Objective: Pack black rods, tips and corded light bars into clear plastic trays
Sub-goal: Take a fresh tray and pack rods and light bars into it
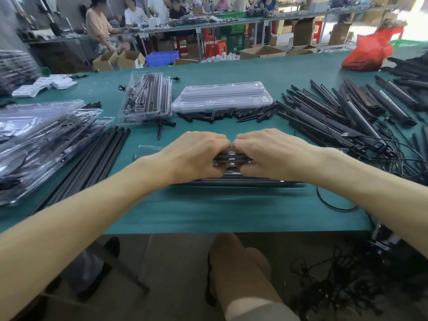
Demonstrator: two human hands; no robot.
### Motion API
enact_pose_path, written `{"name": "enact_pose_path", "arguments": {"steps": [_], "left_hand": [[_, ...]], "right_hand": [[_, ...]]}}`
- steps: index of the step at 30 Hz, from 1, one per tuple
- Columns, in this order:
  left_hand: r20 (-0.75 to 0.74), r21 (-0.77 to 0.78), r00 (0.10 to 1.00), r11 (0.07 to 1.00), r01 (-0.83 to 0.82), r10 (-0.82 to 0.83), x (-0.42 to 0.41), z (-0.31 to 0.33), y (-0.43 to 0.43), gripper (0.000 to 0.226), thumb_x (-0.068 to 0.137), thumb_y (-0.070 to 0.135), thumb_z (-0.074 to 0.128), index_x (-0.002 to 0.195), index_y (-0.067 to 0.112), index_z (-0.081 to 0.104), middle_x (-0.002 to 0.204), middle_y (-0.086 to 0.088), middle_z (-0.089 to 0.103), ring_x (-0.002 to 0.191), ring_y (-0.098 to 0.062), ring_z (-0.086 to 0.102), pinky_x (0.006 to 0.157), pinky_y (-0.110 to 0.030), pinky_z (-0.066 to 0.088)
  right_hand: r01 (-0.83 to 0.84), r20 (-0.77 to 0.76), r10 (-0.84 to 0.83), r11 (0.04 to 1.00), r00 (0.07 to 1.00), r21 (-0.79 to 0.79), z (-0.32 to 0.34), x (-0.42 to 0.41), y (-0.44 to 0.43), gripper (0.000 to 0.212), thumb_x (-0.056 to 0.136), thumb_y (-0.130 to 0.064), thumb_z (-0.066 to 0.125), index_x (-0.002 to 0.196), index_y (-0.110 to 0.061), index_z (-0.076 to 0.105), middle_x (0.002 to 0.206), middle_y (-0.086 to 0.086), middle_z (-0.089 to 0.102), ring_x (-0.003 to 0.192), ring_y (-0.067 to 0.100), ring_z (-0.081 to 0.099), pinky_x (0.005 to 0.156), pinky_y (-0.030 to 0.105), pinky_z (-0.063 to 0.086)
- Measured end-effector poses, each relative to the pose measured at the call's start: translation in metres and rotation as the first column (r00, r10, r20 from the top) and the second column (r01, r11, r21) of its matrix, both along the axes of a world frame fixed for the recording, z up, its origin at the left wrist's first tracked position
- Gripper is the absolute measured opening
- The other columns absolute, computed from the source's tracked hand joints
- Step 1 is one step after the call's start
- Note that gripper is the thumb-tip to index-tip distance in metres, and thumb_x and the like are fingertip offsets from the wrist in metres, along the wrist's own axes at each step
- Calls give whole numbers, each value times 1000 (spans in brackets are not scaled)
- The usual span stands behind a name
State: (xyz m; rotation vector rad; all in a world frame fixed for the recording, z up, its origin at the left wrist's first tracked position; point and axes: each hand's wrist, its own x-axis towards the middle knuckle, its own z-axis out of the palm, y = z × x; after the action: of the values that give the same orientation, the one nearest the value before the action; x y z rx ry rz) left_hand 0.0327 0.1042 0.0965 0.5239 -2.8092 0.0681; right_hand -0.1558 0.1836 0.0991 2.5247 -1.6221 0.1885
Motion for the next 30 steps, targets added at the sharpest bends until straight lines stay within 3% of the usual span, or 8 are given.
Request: {"name": "enact_pose_path", "arguments": {"steps": [3,7,13,21,25,30], "left_hand": [[26,42,999,998,-46,45,-5,4,0,15,80,25,66,87,13,60,83,2,59,79,-30,57,70,-45,48],[28,91,996,992,-87,85,-7,5,-1,17,76,23,71,82,18,57,78,2,60,75,-30,53,68,-41,46],[28,171,991,976,-135,132,-7,8,-5,14,72,22,74,81,19,63,72,1,61,71,-26,51,64,-36,42],[17,185,990,973,-138,137,-8,7,-6,14,74,23,74,83,16,67,70,2,59,70,-26,51,64,-37,44],[-45,122,989,983,-134,141,-3,5,-8,12,82,28,74,86,19,67,77,2,66,74,-26,55,67,-39,47],[-8,127,988,980,-152,154,10,6,-11,24,85,41,75,103,26,67,94,13,67,79,-8,50,72,-35,47]], "right_hand": [[15,36,-16,1000,999,19,2,-1,-4,19,87,-29,57,78,-24,41,74,-10,40,71,22,43,60,31,23],[44,82,-47,998,995,42,1,-2,-7,19,85,-29,59,77,-27,43,77,-9,47,73,25,47,59,33,28],[104,140,-120,988,983,116,5,0,-10,31,79,-28,62,64,-27,36,71,-2,53,71,32,51,64,45,47],[121,151,-141,983,979,135,4,-1,-14,28,75,-27,64,63,-26,39,68,-1,52,70,31,51,59,41,44],[169,148,-186,978,971,123,4,-2,-17,14,75,-31,63,78,-22,53,77,-3,57,78,31,55,65,42,51],[164,125,-176,982,976,97,3,-3,-12,19,79,-30,64,74,-22,47,80,-2,58,78,30,55,64,40,46]]}}
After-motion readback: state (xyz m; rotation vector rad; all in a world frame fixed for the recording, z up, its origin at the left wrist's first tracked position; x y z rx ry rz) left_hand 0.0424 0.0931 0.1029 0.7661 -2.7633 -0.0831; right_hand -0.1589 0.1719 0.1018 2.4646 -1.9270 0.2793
